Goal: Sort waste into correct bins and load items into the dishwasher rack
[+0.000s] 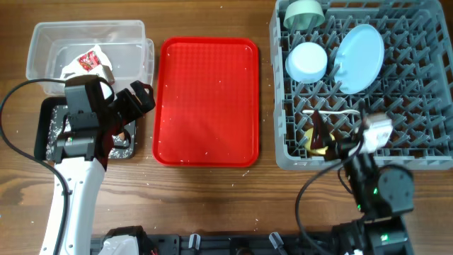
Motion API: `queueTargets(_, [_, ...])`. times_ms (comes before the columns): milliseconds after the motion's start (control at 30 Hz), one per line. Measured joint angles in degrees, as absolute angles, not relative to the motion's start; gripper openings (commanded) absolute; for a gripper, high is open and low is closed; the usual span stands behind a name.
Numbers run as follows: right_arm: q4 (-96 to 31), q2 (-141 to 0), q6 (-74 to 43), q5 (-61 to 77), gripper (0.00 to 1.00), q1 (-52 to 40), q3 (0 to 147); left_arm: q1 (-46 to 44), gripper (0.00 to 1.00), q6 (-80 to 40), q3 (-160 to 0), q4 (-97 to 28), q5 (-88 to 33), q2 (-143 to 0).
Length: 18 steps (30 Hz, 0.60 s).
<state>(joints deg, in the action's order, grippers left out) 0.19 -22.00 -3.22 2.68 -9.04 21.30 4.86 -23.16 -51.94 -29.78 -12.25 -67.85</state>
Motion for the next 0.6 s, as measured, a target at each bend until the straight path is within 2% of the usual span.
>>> queueTargets(167, [1.98,-9.34,-1.78,2.7,1.0,-9.04,10.26,4.86,1.0,-23.16,-51.94,-29.8,-12.25,-67.85])
queueTargets(333, [7.51,-3.2,-1.8,3.46,1.0,-9.04,1.8,4.86,1.0,-23.16,-51.94,-29.8,-12.27,-67.85])
queueTargets(500, [0.19,-0.97,-1.83,4.71,1.0,-9.04,0.36,4.86,1.0,-23.16,-51.94,-29.78,-12.27,-67.85])
queueTargets(600, [0.19,-0.93,-1.83,4.73,1.0,-9.04,0.36,4.86,1.0,-23.16,-51.94,-29.78,-12.25,-67.85])
